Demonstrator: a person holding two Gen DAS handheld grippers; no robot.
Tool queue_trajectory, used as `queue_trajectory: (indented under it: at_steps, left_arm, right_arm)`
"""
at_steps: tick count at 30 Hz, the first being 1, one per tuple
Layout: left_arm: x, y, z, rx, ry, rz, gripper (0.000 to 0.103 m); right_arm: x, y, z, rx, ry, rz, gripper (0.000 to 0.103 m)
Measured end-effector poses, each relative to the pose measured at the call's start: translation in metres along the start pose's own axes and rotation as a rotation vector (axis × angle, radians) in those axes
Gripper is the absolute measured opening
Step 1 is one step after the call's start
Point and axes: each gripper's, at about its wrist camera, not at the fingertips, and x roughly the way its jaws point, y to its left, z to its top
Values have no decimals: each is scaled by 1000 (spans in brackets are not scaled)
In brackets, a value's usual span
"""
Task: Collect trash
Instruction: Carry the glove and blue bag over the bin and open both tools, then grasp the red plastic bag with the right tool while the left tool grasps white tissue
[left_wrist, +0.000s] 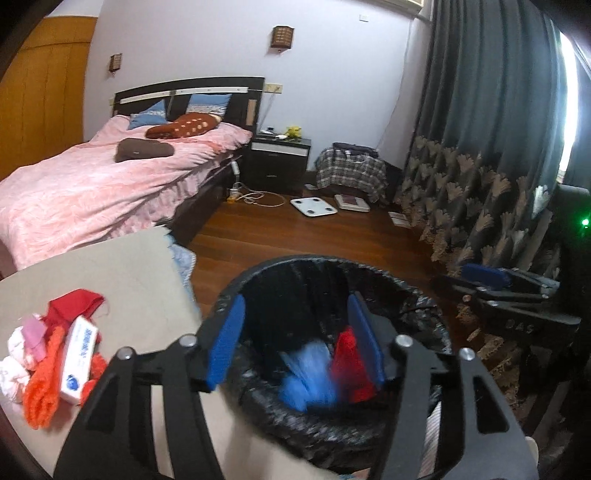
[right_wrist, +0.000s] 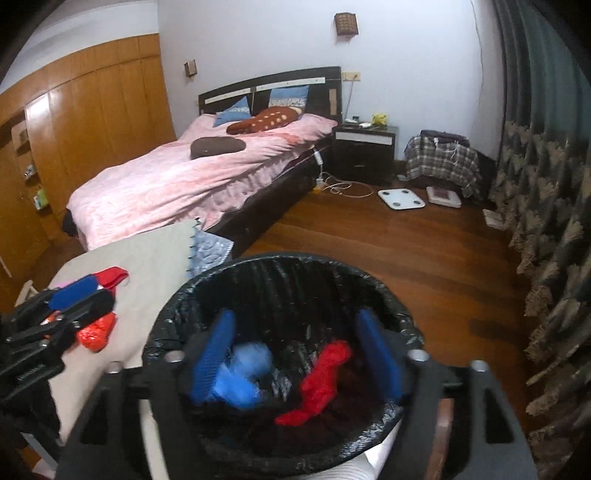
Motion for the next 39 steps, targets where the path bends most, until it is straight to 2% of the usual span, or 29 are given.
queue_trajectory:
  at_steps: [2,3,6,10,16,21,30,39]
  left_arm:
    - [-10,9,-5,-8,-8,40,70]
    - [-14,15,-8,-13,-13,72,76]
    - [-26,33,-18,-57,-10,146,85]
    - [-45,67,-33,-115,-1,245,86]
    - [-75,110,-53,-139,-13,410,87]
    - [-95,150,-67,-181,-8,517,87]
    - [-116,203,-95,-248,23,625,87]
    - [-122,233,-113,-301,57,657,87]
  right_arm:
    - [0,4,-1,-4,-11,0,98]
    - [0,7,-1,-6,-19,2,98]
    - [0,25,-2,-22,-27,35,98]
    - [9,56,-4,-56,-10,99,98]
    - [23,114,-8,-73,13,216,98]
    - [37,167,-13,-134,18,294,98]
    - [68,243,-29,-238,25,351,98]
    - [103,281,-56,-295,95,375,95]
